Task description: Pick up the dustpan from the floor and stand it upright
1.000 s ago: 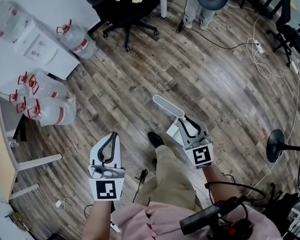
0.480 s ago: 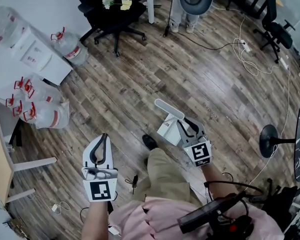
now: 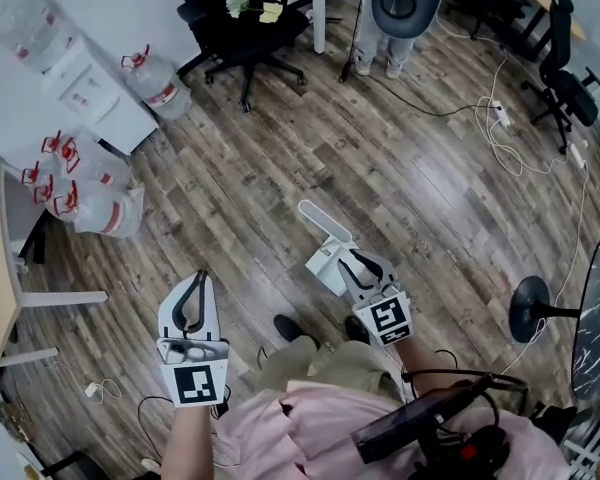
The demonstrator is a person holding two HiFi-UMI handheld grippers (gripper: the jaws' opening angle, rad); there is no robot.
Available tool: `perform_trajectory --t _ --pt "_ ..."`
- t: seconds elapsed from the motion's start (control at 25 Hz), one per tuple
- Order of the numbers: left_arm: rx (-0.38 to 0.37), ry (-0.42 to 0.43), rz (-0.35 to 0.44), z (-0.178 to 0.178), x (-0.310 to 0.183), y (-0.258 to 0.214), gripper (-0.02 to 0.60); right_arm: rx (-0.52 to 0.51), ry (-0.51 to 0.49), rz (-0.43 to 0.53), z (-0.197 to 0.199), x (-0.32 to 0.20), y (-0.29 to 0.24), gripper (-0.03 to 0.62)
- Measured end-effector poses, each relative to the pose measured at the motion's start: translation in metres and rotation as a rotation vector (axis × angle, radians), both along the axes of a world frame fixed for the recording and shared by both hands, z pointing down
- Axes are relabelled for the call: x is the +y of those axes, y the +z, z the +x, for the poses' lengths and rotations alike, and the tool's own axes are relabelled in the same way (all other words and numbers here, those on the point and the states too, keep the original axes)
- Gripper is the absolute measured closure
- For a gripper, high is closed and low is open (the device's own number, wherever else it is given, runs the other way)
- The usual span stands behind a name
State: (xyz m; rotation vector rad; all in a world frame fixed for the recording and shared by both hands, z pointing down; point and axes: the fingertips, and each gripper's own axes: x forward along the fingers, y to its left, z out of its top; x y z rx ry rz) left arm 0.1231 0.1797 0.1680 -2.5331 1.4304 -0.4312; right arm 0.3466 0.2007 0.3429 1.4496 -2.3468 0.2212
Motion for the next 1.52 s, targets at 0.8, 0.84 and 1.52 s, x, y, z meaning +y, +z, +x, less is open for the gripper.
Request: perform_trajectory --t 0.8,0.84,1.52 --pt "0.16 -0.2 0.181 0.113 0.079 -0.115 0.566 -0.122 -0.268 0.275 0.035 0.018 -0.196 0.523" --pt "0.179 -0.212 0.191 0.114 0.076 -0.126 0.566 -0.126 -0.268 0.283 0.03 0.015 -0.21 0.533" --pt "0.237 -0.317 0.249 0.12 0.076 -0.176 0.566 -0.202 -0.258 0.42 -0.005 0.021 -0.299 0.594"
